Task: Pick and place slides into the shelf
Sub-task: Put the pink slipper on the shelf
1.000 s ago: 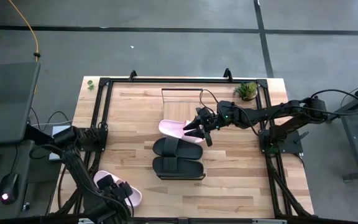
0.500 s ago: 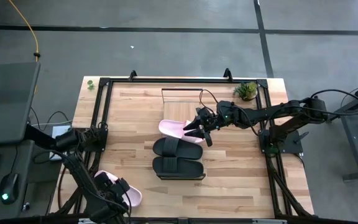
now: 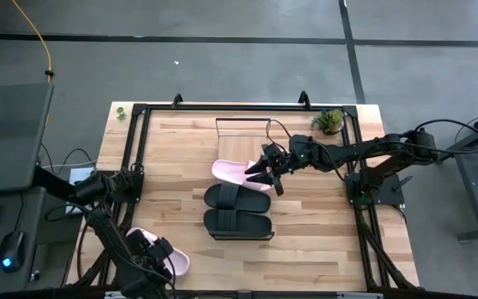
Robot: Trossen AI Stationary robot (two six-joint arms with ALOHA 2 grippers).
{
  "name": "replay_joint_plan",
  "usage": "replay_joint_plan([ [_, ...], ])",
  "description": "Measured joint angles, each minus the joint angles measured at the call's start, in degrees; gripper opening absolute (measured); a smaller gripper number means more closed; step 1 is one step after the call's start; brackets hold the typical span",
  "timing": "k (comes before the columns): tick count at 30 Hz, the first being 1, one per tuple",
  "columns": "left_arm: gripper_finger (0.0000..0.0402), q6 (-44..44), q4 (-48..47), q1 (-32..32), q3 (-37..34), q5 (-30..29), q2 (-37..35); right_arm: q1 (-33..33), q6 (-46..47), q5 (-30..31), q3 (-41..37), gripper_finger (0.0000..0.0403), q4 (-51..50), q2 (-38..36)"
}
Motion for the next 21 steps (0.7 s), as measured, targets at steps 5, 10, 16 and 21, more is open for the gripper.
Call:
replay_joint_plan([
  [5, 0.0193, -0.09, 0.3, 0.02, -2.33, 0.65, 0.0, 0.0, 0.0, 0.0, 0.0, 0.0126, -0.21, 0.0],
  [10, 0.0193, -1.3, 0.69, 0.07, -5.06, 3.99, 0.0, 0.0, 0.0, 0.0, 0.0, 0.0126, -0.26, 0.0],
  [16, 0.0193, -1.62, 1.28, 0.07, -6.18, 4.44, 0.0, 0.0, 0.0, 0.0, 0.0, 0.0126, -0.26, 0.0],
  [21, 0.0193, -2.58, 0.23, 0.07, -6.18, 3.93, 0.0, 0.0, 0.0, 0.0, 0.0, 0.0126, -0.26, 0.0],
])
